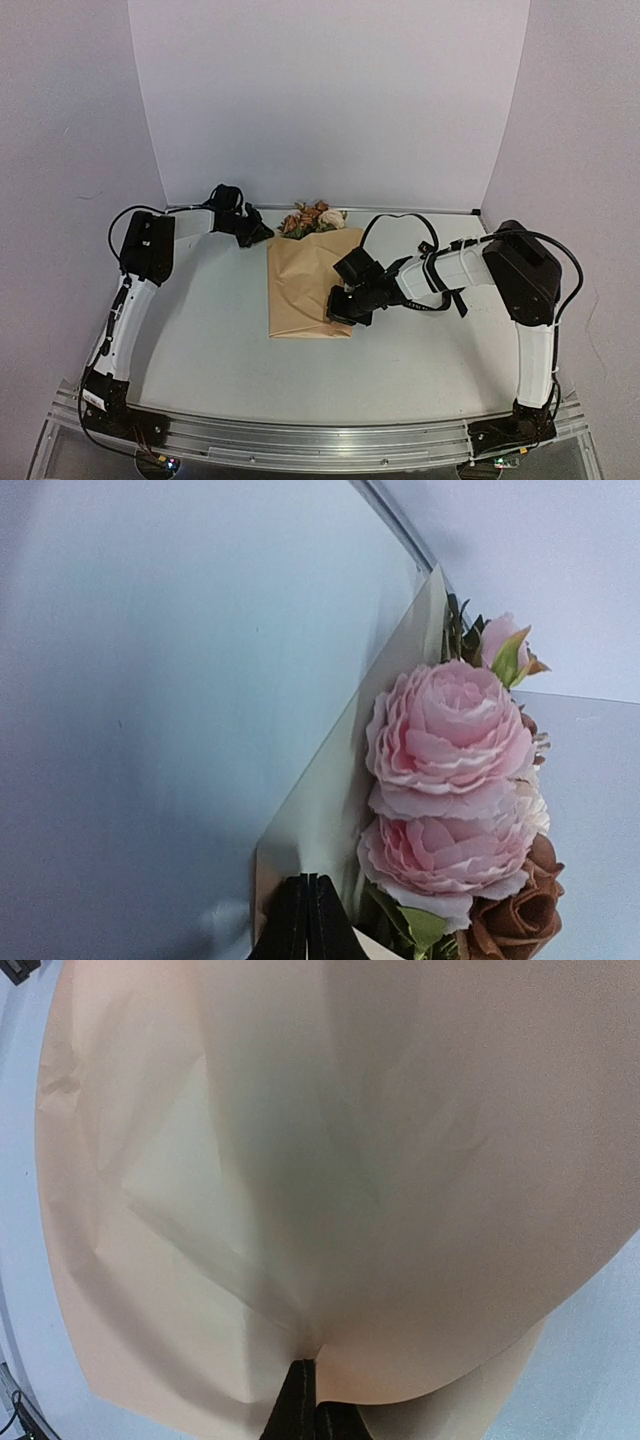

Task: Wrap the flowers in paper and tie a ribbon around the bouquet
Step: Press the fold line of the folded wrapping paper.

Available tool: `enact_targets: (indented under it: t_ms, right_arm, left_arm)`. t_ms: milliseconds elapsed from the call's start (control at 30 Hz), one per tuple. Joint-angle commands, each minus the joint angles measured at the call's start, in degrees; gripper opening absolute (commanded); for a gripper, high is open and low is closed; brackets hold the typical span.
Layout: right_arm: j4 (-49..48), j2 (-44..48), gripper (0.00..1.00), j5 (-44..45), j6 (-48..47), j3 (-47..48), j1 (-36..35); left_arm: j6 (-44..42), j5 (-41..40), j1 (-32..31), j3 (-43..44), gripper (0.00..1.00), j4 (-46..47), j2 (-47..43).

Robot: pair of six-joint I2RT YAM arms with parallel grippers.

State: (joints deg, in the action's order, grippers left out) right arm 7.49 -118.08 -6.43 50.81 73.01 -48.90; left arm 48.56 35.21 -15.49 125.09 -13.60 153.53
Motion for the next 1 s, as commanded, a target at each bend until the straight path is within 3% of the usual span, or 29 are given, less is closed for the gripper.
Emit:
enact_targets:
  t_ms: [0,133,267,367,533,600,767,967]
  right_arm:
    - [2.2,-0.8,0.00,1.8,-0.6,1.0,-0.2]
    - [2.6,-1.0,0.00,2.2,-0.2,1.5,-0.3]
    - [2.8,-1.0,0.00,2.6,0.3,1.4,-0.2]
    - [2.9,-0.9,0.00,2.9,0.6,1.1,-0.1]
    - [2.9,-1.1,0.00,3.0,1.0,0.7,-0.2]
    - [2.9,-1.1,0.00,3.0,1.1,0.7,-0.2]
    - [2.9,-1.2,0.00,3.0,1.2,1.1,-0.1]
    - [2.9,-1.4,0.00,2.8,1.3,1.4,-0.1]
  left_arm:
    - [-4.7,-4.4,2.1,5.9,0.05,-7.9,4.0]
    - [-9.1,-3.3,2.3,2.5,0.06,-5.4,-4.6]
    - [-11.8,-0.8,2.3,-12.1,0.07,0.2,-18.0]
    - [-11.2,2.4,1.6,-27.6,0.07,5.4,-28.6]
    - [-9.7,4.1,-2.4,-50.6,0.07,12.4,-42.6]
    - [-8.8,4.7,-5.4,-56.0,0.07,13.3,-46.3]
    - [-5.7,4.8,-13.4,-67.2,0.06,17.3,-50.6]
    - [-2.8,4.5,-16.5,-73.6,0.06,21.5,-50.3]
